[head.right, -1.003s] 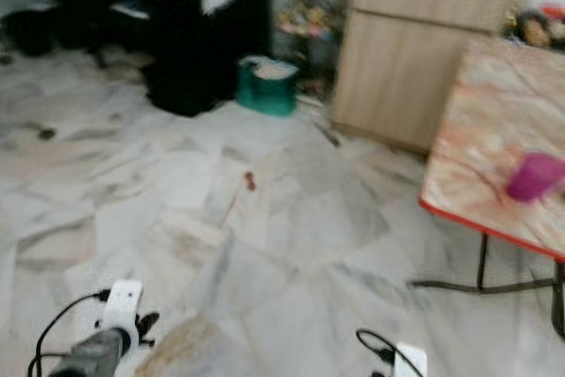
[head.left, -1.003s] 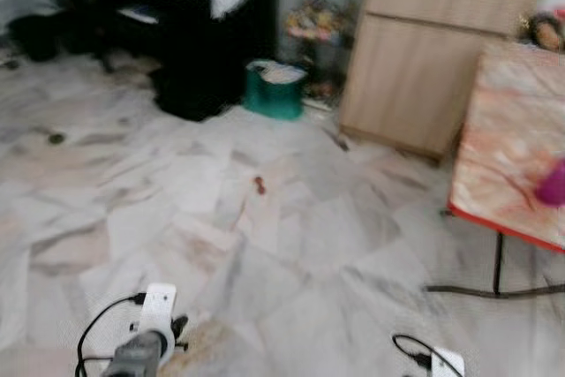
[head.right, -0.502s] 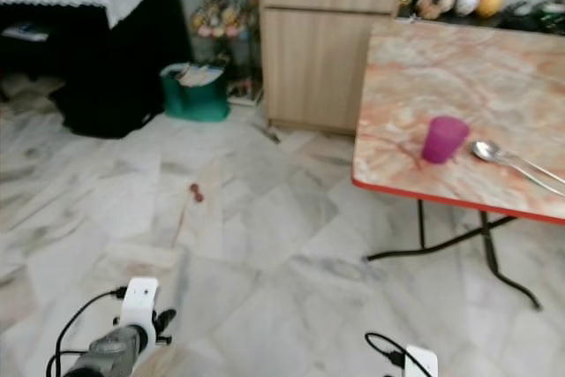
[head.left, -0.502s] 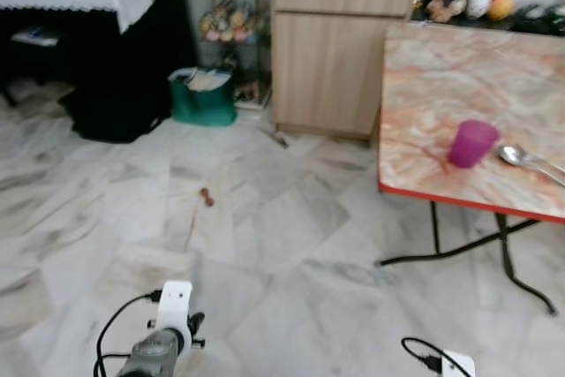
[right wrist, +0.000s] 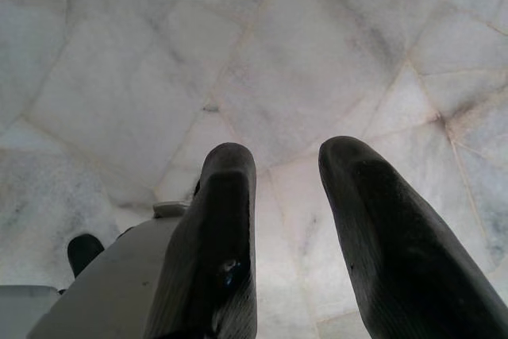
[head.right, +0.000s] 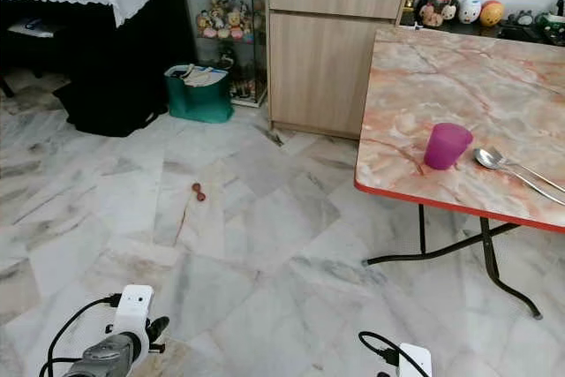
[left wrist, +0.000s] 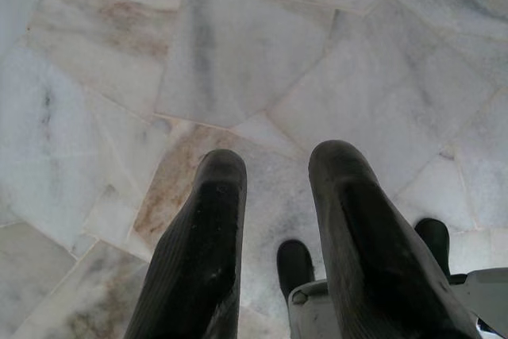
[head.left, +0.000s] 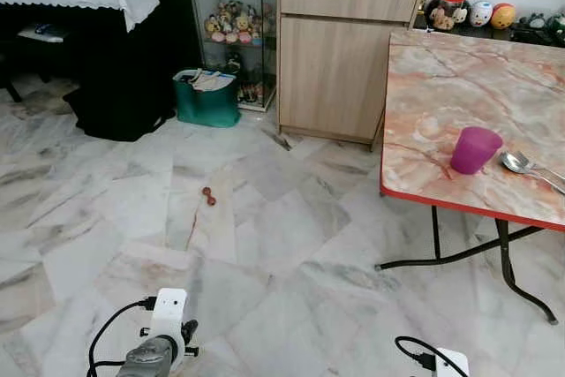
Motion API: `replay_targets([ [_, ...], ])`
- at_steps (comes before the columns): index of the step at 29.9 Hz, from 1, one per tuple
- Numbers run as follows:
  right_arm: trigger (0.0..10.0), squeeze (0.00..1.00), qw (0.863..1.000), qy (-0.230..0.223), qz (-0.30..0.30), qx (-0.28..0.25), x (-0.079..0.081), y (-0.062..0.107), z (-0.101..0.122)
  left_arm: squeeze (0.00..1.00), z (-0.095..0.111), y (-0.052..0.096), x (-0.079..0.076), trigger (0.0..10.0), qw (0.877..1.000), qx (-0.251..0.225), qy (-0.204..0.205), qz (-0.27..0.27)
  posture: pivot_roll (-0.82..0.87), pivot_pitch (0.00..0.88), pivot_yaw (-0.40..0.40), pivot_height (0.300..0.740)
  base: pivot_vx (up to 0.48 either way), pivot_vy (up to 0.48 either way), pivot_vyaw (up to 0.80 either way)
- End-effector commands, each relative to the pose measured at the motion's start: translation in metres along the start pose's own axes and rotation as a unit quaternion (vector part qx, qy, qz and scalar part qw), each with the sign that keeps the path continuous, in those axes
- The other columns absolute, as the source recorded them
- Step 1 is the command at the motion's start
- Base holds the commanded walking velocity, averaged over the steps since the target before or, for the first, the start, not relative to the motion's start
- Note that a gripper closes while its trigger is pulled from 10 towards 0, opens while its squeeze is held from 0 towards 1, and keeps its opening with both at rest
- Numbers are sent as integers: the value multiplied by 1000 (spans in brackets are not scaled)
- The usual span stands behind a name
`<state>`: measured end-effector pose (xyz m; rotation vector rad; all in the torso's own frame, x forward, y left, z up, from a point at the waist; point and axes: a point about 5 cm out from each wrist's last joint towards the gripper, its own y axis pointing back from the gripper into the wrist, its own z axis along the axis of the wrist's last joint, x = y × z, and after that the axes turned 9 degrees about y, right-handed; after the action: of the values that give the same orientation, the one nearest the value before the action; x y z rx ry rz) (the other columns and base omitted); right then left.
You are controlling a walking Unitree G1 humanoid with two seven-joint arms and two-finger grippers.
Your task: Setting the table
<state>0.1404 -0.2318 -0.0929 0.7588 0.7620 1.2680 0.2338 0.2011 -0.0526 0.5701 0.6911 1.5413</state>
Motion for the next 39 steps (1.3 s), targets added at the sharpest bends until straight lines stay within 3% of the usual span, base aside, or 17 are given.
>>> replay_targets([
  [1,10000,0,1000,2,-3,-3,-2,0,0,0,-3,1,2,10000,1000,5,-5,3,89,0,-25,715,0,-480,0],
  [39,10000,0,1000,-6,-5,-6,-2,0,1,0,-4,0,-3,10000,1000,6,-12,-7,90,0,-29,715,0,-356,-185],
])
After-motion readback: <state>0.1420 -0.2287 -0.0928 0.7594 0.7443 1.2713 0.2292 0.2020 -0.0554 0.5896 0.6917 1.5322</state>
